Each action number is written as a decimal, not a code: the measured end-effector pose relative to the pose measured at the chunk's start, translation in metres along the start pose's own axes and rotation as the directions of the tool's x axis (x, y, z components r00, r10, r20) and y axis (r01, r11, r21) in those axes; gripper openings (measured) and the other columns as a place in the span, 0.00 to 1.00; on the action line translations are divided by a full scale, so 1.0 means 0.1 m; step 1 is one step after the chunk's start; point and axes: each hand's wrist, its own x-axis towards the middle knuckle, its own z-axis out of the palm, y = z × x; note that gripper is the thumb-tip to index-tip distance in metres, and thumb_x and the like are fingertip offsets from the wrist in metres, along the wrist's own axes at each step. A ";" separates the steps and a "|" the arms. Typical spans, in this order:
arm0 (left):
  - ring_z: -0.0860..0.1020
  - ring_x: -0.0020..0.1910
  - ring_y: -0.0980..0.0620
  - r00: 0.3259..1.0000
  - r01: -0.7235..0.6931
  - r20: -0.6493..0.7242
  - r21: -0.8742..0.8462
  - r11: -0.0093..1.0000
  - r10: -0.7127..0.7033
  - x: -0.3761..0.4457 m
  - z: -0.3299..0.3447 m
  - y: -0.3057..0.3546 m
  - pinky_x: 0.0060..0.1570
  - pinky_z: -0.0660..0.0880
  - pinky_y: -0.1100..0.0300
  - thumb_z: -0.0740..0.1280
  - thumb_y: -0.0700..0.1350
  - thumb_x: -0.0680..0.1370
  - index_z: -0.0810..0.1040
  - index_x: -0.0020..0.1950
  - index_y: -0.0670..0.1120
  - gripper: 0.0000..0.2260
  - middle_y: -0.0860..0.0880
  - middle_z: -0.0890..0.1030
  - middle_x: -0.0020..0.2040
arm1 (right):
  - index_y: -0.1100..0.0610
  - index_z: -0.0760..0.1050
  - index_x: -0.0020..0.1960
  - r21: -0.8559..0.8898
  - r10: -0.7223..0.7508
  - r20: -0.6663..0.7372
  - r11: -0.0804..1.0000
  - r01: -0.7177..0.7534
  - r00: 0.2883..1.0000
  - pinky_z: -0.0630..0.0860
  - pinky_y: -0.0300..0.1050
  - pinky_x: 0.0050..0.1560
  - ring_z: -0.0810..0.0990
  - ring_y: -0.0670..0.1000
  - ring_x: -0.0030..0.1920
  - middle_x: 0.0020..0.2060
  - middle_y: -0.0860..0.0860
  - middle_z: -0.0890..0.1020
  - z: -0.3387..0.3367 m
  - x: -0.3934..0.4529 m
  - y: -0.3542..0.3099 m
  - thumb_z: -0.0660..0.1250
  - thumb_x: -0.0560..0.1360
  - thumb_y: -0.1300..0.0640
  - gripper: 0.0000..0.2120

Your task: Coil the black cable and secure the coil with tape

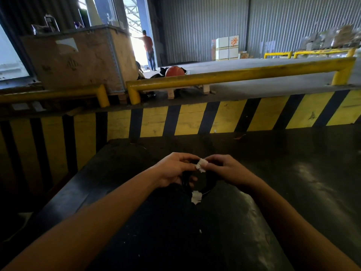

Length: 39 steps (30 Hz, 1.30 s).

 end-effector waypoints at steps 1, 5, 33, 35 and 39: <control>0.81 0.49 0.48 1.000 0.006 0.010 0.001 1.000 -0.007 0.01 -0.01 -0.04 0.50 0.80 0.50 0.64 0.39 0.77 0.75 0.62 0.50 0.14 0.43 0.80 0.56 | 0.53 0.76 0.56 0.013 0.019 0.041 1.000 -0.019 0.999 0.78 0.43 0.49 0.81 0.49 0.49 0.49 0.50 0.81 0.04 -0.02 0.04 0.64 0.75 0.50 0.12; 0.78 0.57 0.46 0.995 0.086 -0.044 -0.031 0.996 -0.087 0.12 -0.04 -0.40 0.58 0.76 0.44 0.65 0.46 0.77 0.72 0.66 0.49 0.17 0.45 0.78 0.58 | 0.53 0.77 0.51 0.107 0.081 -0.127 0.992 -0.067 0.989 0.79 0.43 0.46 0.81 0.47 0.45 0.45 0.51 0.82 0.23 -0.06 0.25 0.66 0.75 0.51 0.08; 0.74 0.62 0.44 0.794 0.542 -0.120 -0.303 0.784 -0.596 0.47 0.50 -2.41 0.57 0.75 0.50 0.70 0.43 0.74 0.60 0.74 0.45 0.32 0.42 0.72 0.67 | 0.62 0.71 0.61 -0.168 0.690 -0.068 0.704 -0.690 0.720 0.76 0.49 0.57 0.78 0.56 0.57 0.59 0.59 0.77 1.25 -0.19 1.96 0.65 0.74 0.54 0.19; 0.75 0.59 0.47 0.814 0.540 -0.142 -0.170 0.824 -0.563 0.42 0.48 -2.33 0.54 0.76 0.54 0.69 0.45 0.75 0.60 0.74 0.46 0.31 0.43 0.72 0.67 | 0.62 0.66 0.68 -0.205 0.654 -0.109 0.722 -0.661 0.748 0.72 0.48 0.61 0.73 0.57 0.63 0.66 0.61 0.71 1.15 -0.14 1.84 0.67 0.74 0.52 0.26; 0.75 0.56 0.53 0.917 0.396 -0.172 0.266 0.879 -0.361 0.16 0.37 -2.38 0.51 0.72 0.64 0.68 0.47 0.76 0.67 0.70 0.47 0.23 0.46 0.74 0.64 | 0.56 0.67 0.67 0.019 0.393 -0.218 0.917 -0.398 0.894 0.74 0.40 0.48 0.76 0.51 0.56 0.61 0.54 0.75 0.54 -0.02 1.05 0.66 0.75 0.53 0.22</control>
